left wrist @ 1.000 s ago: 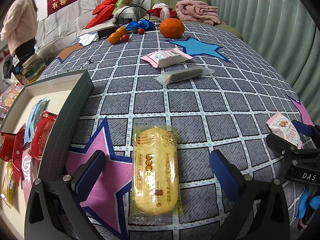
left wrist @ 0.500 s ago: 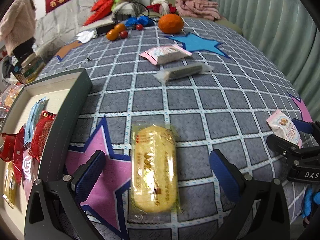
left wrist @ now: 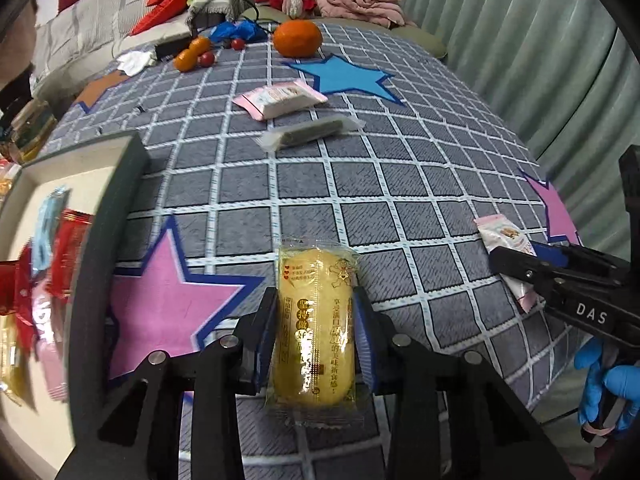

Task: Organize snacks
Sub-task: 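Close left gripper on the yellow bread bar while right gripper grasps the cranberry packet, then carry the yellow bread bar with left gripper over the tray while right holds the cranberry packet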

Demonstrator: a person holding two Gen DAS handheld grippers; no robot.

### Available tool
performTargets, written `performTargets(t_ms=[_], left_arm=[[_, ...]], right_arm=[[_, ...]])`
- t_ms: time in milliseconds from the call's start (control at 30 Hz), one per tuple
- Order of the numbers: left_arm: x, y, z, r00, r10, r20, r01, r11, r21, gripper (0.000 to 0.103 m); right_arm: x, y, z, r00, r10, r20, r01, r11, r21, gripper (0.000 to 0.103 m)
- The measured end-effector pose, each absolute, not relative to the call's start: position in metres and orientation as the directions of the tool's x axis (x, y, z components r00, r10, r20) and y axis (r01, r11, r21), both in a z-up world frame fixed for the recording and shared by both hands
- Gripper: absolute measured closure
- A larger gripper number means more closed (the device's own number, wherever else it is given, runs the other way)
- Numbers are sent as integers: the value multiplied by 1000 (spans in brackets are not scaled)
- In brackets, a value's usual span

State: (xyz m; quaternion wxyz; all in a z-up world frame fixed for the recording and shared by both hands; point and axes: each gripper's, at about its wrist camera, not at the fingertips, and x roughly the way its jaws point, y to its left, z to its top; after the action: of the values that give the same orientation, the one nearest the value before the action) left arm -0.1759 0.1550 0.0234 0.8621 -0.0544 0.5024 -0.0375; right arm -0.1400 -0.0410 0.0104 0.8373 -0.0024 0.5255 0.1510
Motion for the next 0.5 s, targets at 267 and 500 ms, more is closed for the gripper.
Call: performTargets(t_ms=[267,500], left_arm=[[-195,186,68,592,-97,-800,-33,989,-145,64],[-215,254,95,668,29,-743,-181,976,-125,64]], right_arm=[[-142,3,37,396,339,-853,-341,917,207,62],[-138,73,60,351,418,-838,-460,856,235,62]])
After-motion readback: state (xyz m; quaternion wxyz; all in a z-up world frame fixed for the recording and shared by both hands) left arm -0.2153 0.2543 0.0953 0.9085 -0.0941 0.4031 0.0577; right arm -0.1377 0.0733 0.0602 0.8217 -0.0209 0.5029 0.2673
